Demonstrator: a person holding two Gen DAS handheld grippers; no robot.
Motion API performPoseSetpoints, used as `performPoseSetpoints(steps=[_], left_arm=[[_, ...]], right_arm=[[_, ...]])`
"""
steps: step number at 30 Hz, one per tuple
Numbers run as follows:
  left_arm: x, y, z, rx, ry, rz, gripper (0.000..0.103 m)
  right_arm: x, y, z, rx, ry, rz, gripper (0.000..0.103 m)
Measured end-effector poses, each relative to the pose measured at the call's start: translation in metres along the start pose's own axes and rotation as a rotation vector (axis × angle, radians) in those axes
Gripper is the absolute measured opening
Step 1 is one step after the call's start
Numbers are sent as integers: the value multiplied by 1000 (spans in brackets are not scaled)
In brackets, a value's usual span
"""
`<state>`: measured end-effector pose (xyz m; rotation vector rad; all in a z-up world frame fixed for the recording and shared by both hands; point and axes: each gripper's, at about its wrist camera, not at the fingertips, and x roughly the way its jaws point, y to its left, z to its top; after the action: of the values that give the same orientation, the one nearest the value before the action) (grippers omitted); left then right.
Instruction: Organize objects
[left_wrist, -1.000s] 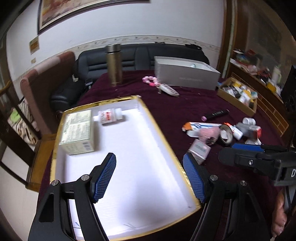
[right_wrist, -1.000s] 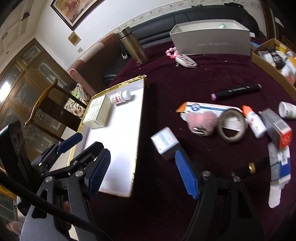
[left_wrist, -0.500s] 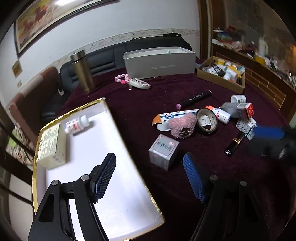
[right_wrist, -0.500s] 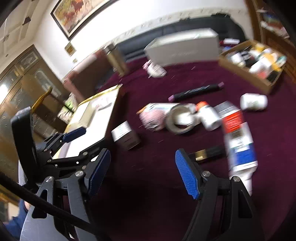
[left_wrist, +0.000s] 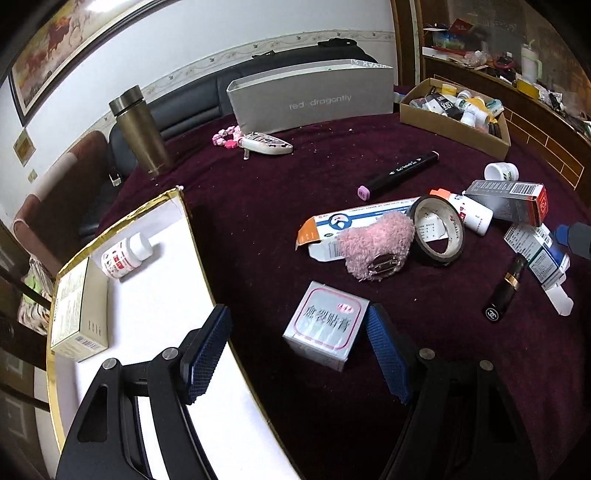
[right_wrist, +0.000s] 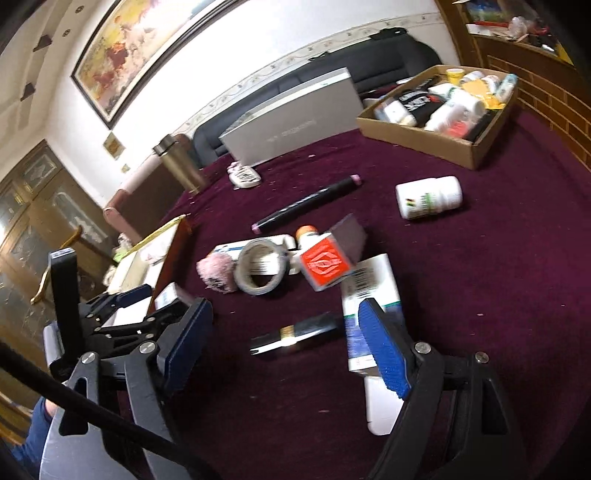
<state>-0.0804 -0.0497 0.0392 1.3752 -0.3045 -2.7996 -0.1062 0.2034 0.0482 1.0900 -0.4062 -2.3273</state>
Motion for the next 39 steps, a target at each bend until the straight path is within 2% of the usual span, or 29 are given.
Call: performPoseSetpoints(steps=[3, 5, 6, 7, 9, 10, 11, 13, 15, 18, 19, 23, 24, 25, 26, 28, 30, 32, 33, 34, 39], left_arm=[[7, -2, 1, -24, 30, -17, 69], [13, -6, 2, -27, 51, -30, 64], [16, -9, 2, -29, 62, -41, 54], [19, -12, 0, -35, 75, -50, 39], [22, -19, -4, -45, 100, -90, 31], [20, -25, -5, -31, 84, -75, 29], [17, -31, -8, -20, 73, -77, 29], [13, -43, -13, -24, 67, -128, 29], [11, -52, -15, -15, 43, -108, 29], [14, -47, -14, -56, 26, -116, 31], [15, -44, -13, -72, 22, -126, 32], [17, -43, -13, -83, 2, -118, 34], [18, -42, -11, -83, -1, -113, 39], [19, -40, -10, -87, -1, -96, 52], [21, -36, -10, -111, 6, -84, 55], [23, -30, -9, -125, 9, -113, 56], [22, -32, -9, -121, 7, -107, 56], [23, -31, -9, -122, 6, -112, 55], [22, -31, -10, -124, 5, -115, 55], [22, -31, -9, -124, 4, -116, 54], [22, -32, -9, -122, 2, -118, 52]], right_arm=[[-6, -7, 2, 11, -29, -14, 81], [-11, -13, 5, 11, -50, -45, 81], [-13, -16, 6, 15, -59, -72, 81], [-14, -19, 7, 18, -64, -103, 81], [-12, -26, 8, 24, -53, -147, 81], [-11, -30, 8, 25, -45, -169, 81], [-9, -32, 8, 20, -38, -201, 81], [-5, -30, 7, -14, -20, -244, 81], [1, -25, 6, -53, -3, -271, 76], [13, -15, 1, -127, 29, -298, 42], [14, -13, -1, -134, 25, -271, 38], [18, -9, -4, -175, 24, -281, 38], [19, -9, -5, -188, 23, -284, 38], [19, -8, -5, -194, 19, -289, 38], [19, -6, -5, -202, 20, -301, 39], [21, -1, -5, -224, 27, -330, 40], [22, 5, -5, -256, 26, -361, 40], [20, 13, -6, -298, 3, -392, 50], [20, 15, -6, -313, -6, -410, 62], [20, 16, -7, -322, -19, -434, 64], [32, -2, -4, -263, 48, -470, 64]])
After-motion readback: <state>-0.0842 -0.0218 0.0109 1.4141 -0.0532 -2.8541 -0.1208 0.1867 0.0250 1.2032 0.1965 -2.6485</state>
